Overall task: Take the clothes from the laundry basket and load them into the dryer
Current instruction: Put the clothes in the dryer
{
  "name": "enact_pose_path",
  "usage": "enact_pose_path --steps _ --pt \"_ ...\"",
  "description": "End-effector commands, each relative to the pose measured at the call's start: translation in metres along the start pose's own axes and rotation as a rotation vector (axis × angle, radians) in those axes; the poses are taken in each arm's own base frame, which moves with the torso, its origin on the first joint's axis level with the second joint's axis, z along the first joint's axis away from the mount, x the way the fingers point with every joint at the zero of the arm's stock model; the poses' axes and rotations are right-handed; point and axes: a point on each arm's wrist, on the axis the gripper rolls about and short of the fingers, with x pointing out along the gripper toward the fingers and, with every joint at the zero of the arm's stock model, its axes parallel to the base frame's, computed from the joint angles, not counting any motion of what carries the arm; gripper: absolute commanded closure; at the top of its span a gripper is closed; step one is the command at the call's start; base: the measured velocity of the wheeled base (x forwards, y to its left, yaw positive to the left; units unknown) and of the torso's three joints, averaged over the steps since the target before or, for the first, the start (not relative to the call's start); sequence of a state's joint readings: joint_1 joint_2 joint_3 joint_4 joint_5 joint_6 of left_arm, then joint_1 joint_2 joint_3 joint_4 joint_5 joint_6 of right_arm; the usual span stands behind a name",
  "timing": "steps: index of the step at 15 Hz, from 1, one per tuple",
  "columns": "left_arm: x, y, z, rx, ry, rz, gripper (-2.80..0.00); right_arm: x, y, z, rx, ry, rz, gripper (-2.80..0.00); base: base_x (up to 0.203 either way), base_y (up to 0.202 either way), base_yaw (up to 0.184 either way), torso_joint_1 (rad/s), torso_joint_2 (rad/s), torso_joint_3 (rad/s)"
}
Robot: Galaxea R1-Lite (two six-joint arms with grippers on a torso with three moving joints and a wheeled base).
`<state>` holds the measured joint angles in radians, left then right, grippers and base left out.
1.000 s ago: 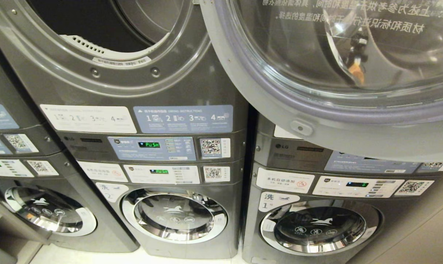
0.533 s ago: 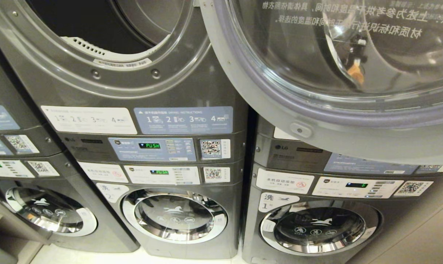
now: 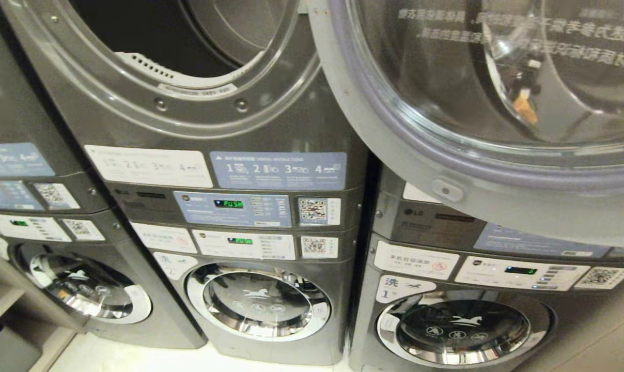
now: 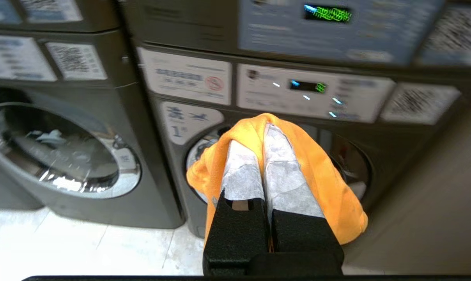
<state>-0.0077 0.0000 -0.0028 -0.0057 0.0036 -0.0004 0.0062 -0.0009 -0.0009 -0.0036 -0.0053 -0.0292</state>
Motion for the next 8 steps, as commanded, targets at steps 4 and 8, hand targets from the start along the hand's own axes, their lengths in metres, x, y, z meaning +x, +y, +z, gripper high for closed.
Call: enact_pose_path --steps 4,8 --pt "0.0001 0.0 0.0002 -0.001 0.001 0.001 0.0 0.0 0.0001 -0.0003 -0.003 0.001 0.002 0.0 0.002 -0.006 0.154 0.073 -0.14 -0.068" --pt "0.0001 0.0 0.0002 0.0 0.001 -0.001 0.0 0.0 -0.0001 -0.0003 0.026 0.001 -0.004 0.0 0.0 0.0 0.02 0.062 -0.15 -0.058"
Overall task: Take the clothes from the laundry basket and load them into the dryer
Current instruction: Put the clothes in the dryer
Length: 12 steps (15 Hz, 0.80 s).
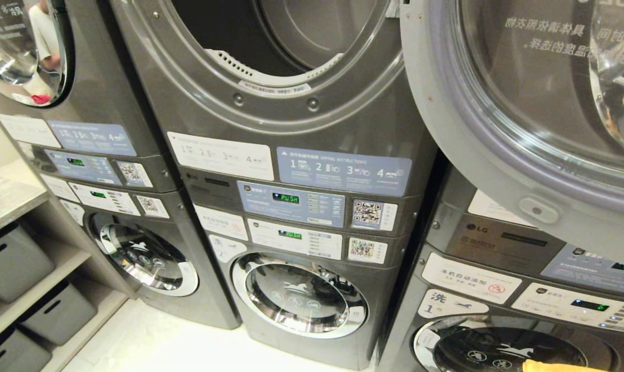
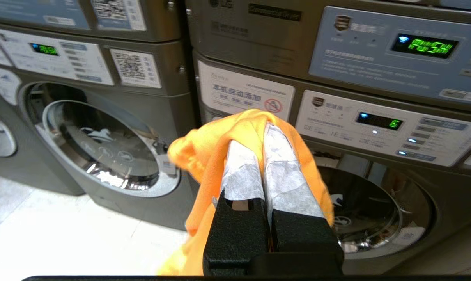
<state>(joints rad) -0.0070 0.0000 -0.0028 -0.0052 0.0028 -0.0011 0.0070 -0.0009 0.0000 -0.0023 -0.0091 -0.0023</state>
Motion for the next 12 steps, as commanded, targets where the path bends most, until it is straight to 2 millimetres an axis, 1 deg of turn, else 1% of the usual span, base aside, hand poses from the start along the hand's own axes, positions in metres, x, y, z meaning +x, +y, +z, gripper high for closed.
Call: enact_pose_path --steps 1,12 --pt "0.0001 0.0 0.0002 0.0 0.0 0.0 0.0 -0.0001 0.0 0.0001 0.004 -0.001 -0.001 0.0 0.0 0.0 0.0 0.0 0.0 0.0" --pt "0.0001 0.0001 0.0001 -0.004 0.001 0.001 0.0 -0.0001 0.0 0.0001 0.007 -0.001 -0.001 0.0 0.005 -0.002 0.001 0.0 0.0 0.001"
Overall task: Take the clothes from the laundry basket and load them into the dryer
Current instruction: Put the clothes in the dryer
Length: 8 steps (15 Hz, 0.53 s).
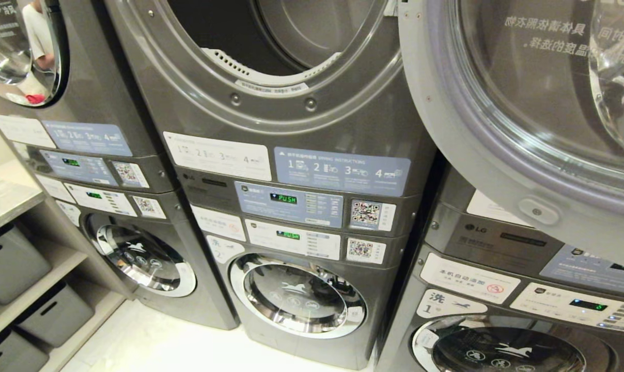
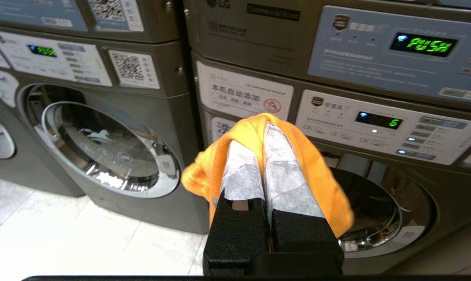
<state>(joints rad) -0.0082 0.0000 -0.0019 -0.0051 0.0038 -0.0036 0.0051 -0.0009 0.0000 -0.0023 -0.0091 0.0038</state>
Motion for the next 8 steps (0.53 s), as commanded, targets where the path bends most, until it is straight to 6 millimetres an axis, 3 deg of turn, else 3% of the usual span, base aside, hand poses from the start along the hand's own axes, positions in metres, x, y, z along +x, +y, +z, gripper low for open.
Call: enact_pose_path --steps 1,8 --pt "0.0 0.0 0.0003 0.001 0.001 0.001 0.0 -0.0001 0.0 0.0001 0.001 -0.001 0.001 0.0 0.132 -0.085 0.005 -0.023 0.0 0.012" --pt "0.0001 0.0 0.0002 0.001 0.0 0.001 0.0 -0.0001 0.0 0.0001 0.002 -0.001 0.001 0.0 0.182 -0.174 0.0 0.005 0.01 0.003"
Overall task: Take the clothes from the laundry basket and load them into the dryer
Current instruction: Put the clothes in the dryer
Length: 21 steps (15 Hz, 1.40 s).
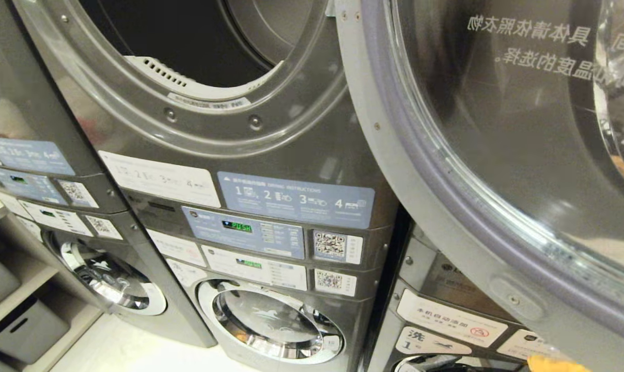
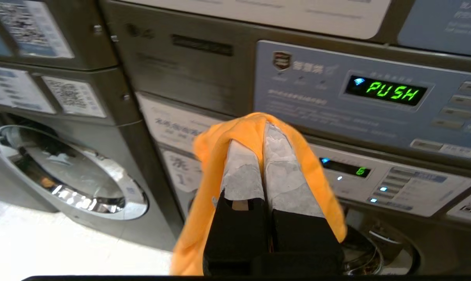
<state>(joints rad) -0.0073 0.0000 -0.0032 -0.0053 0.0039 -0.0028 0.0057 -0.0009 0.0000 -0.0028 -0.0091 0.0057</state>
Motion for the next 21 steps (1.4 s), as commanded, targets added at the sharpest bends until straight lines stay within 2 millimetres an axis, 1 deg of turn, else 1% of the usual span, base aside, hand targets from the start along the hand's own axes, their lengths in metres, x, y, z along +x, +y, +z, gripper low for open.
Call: enact_pose_path --steps 1,9,21 --pt "0.0001 0.0 0.0001 0.0 0.001 0.0 0.0 -0.0001 0.0 0.0 0.0 -0.001 0.0 0.0 0.0 0.0 0.0 0.0 0.0 0.0" --pt "0.0002 0.0 -0.0003 0.0 0.002 0.0 0.0 -0.0001 0.0 0.0 0.0 -0.001 0.0 0.0 0.0 0.0 0.0 -0.007 0.01 0.006" --pt "0.0002 0.0 -0.0003 0.0 0.002 0.0 0.0 0.0001 0.0 0.0 0.0 0.0 0.0 0.0 0.0 0.188 -0.002 0.001 0.0 0.002"
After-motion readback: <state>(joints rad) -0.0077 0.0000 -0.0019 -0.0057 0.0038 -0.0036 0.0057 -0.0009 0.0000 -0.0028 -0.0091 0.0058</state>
